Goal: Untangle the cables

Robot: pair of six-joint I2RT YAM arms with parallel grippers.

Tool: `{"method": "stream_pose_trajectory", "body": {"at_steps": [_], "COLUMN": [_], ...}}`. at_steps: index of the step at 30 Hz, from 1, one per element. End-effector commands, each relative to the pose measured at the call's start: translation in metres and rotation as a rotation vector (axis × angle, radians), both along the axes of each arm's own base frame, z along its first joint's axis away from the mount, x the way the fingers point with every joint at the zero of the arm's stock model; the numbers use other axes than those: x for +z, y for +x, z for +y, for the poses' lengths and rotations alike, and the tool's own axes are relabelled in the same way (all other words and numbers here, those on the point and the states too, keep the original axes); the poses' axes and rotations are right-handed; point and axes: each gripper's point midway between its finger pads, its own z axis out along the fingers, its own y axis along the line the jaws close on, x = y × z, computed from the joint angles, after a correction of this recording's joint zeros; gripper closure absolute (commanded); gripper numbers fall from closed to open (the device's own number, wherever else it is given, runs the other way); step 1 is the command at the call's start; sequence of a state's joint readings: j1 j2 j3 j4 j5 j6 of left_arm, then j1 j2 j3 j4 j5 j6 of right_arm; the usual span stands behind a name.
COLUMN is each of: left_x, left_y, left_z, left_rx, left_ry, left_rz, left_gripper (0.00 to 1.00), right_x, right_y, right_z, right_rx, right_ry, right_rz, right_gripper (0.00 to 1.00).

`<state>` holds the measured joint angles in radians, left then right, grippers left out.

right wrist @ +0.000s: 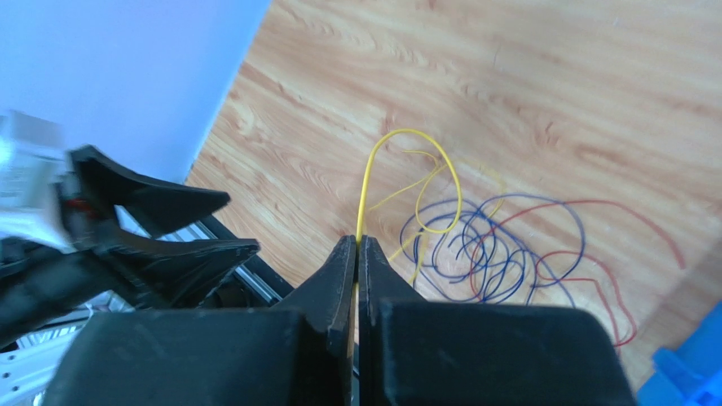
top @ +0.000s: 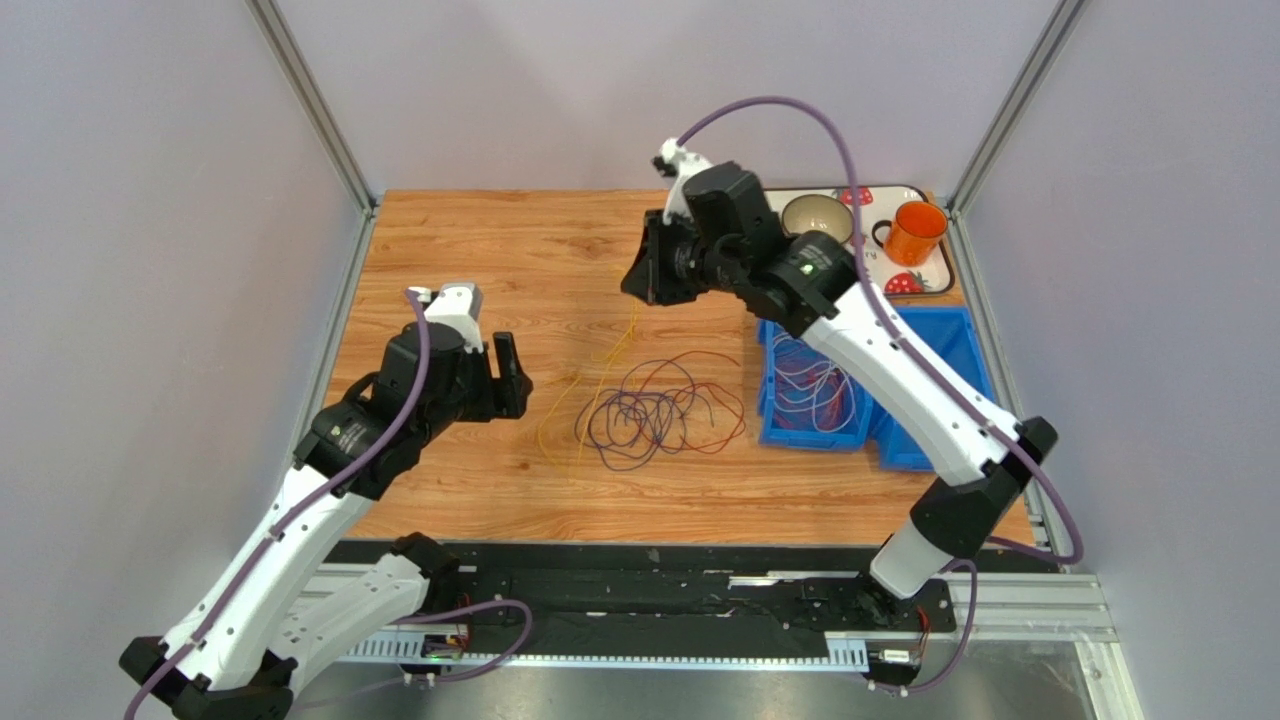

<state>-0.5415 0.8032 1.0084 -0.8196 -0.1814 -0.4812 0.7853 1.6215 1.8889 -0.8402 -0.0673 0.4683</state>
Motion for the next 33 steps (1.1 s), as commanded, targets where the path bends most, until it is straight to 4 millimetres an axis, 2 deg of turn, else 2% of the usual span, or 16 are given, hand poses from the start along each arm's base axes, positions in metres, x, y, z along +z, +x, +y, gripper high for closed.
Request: {"method": "stream_pose_trajectory", "body": {"at_steps": [1, 2, 3, 5, 6, 9, 10, 12, 13, 17, 22, 23, 25, 28, 30, 33], "left_x": [-0.004, -0.006, -0.006, -0.013, -0.013, -0.009, -0.01, -0.011, -0.012, -0.013, -0.011, -0.01, -0.009, -0.009, -0.01, -0.005], "left_y": [-0.014, -0.015, -0.017, -0.019, -0.02, -0.02, -0.02, -0.02, -0.02, -0.019, -0.021, -0.021, -0.022, -0.022, -0.021, -0.025], "left_z": [0.024, 0.026, 0.028, 0.029, 0.029, 0.028, 0.029, 0.028, 0.027, 0.024, 0.024, 0.025, 0.025, 0.024, 0.023, 0.009], "left_rx": [0.021, 0.019, 0.021, 0.021, 0.02, 0.01, 0.013, 0.01, 0.003, -0.011, -0.013, -0.012, -0.011, -0.013, -0.018, -0.086], "left_ry": [0.098, 0.106, 0.104, 0.107, 0.1, 0.095, 0.098, 0.094, 0.094, 0.086, 0.079, 0.076, 0.073, 0.072, 0.067, 0.022], "left_rz": [0.006, 0.006, -0.003, 0.001, -0.004, -0.022, -0.022, -0.023, -0.021, -0.022, -0.03, -0.037, -0.042, -0.043, -0.04, -0.043], "left_gripper": [0.23, 0.24, 0.24, 0.24, 0.24, 0.25, 0.25, 0.25, 0.25, 0.26, 0.26, 0.26, 0.27, 0.27, 0.27, 0.28], "right_x": [0.061, 0.071, 0.091, 0.109, 0.131, 0.16, 0.18, 0.199, 0.217, 0.25, 0.287, 0.288, 0.308, 0.337, 0.353, 0.355], "right_y": [-0.004, -0.002, -0.005, -0.003, -0.008, -0.012, -0.02, -0.023, -0.032, -0.046, -0.066, -0.07, -0.079, -0.093, -0.095, -0.09], "right_z": [-0.029, -0.036, -0.046, -0.062, -0.073, -0.101, -0.115, -0.136, -0.15, -0.197, -0.237, -0.245, -0.256, -0.254, -0.249, -0.226], "right_rx": [-0.052, -0.073, -0.093, -0.14, -0.161, -0.233, -0.257, -0.31, -0.334, -0.47, -0.577, -0.599, -0.64, -0.595, -0.572, -0.49], "right_ry": [0.013, 0.002, 0.022, 0.013, 0.04, 0.034, 0.062, 0.055, 0.084, 0.099, 0.174, 0.189, 0.27, 0.357, 0.381, 0.384], "right_rz": [-0.166, -0.205, -0.251, -0.319, -0.367, -0.462, -0.508, -0.58, -0.627, -0.762, -0.928, -0.945, -1.001, -1.093, -1.128, -1.128], "right_gripper": [1.0, 1.0, 1.0, 1.0, 1.0, 1.0, 1.0, 1.0, 1.0, 1.0, 1.0, 1.0, 1.0, 1.0, 1.0, 1.0]}}
